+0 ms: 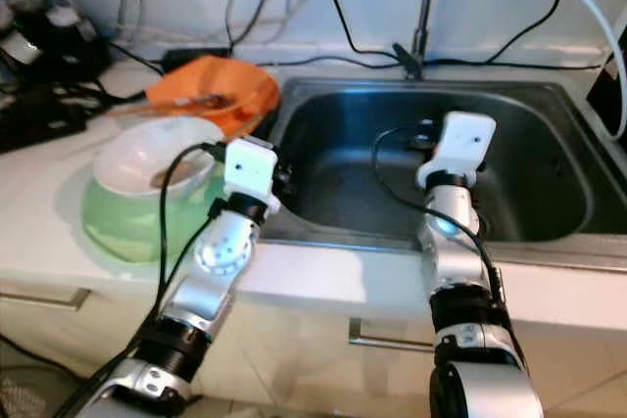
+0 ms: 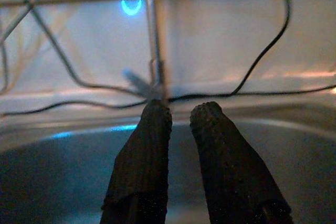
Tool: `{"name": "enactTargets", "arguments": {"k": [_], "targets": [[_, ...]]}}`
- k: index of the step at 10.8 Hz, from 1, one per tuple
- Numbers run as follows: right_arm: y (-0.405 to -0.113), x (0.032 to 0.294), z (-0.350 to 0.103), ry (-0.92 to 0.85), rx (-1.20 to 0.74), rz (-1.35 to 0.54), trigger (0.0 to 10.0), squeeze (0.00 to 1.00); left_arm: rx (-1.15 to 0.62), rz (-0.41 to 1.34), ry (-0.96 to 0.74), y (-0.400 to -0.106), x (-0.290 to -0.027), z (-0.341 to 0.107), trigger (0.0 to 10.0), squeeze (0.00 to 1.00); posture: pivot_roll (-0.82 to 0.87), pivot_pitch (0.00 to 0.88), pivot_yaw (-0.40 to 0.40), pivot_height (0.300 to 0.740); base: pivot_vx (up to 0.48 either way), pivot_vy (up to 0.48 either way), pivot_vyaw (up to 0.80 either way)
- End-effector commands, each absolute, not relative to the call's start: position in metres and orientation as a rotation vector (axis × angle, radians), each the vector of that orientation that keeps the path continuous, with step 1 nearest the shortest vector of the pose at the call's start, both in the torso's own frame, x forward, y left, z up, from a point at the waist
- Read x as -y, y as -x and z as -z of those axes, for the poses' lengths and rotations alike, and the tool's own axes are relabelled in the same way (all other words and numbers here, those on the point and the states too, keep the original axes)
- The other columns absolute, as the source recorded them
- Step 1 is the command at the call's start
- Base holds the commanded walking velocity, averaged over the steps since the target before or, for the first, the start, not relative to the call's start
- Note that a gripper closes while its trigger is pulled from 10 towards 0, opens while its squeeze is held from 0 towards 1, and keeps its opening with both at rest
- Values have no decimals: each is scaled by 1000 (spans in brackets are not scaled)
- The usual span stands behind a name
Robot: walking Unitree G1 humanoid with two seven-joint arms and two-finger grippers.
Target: Kitchen organization
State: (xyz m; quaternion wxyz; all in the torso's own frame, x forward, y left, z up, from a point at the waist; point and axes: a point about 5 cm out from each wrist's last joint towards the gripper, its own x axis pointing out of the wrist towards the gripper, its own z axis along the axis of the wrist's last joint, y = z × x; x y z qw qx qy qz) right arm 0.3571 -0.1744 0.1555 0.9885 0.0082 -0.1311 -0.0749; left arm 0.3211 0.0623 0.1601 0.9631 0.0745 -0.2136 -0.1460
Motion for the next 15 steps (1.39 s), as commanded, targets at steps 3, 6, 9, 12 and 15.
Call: {"name": "enactTargets", "arguments": {"k": [3, 6, 9, 12, 15], "targets": [[-359, 162, -157, -18, 265, 112, 10000, 0, 456, 290, -150, -320, -68, -165, 10000, 0, 57, 0, 48, 740, 0, 0, 0], [-359, 160, -156, -19, 261, 108, 10000, 0, 478, 321, -171, -316, -65, -171, 10000, 0, 66, 0, 46, 740, 0, 0, 0], [-360, 163, -158, -18, 259, 119, 10000, 0, 549, 420, -277, -299, -65, -198, 10000, 0, 83, 0, 48, 740, 0, 0, 0], [-362, 163, -164, -23, 277, 121, 10000, 0, 485, 427, -302, -290, -77, -209, 10000, 0, 86, 0, 51, 740, 0, 0, 0], [-361, 159, -159, -29, 259, 113, 10000, 0, 381, 334, -406, -307, -89, -212, 10000, 0, 98, 0, 47, 740, 0, 0, 0]]}}
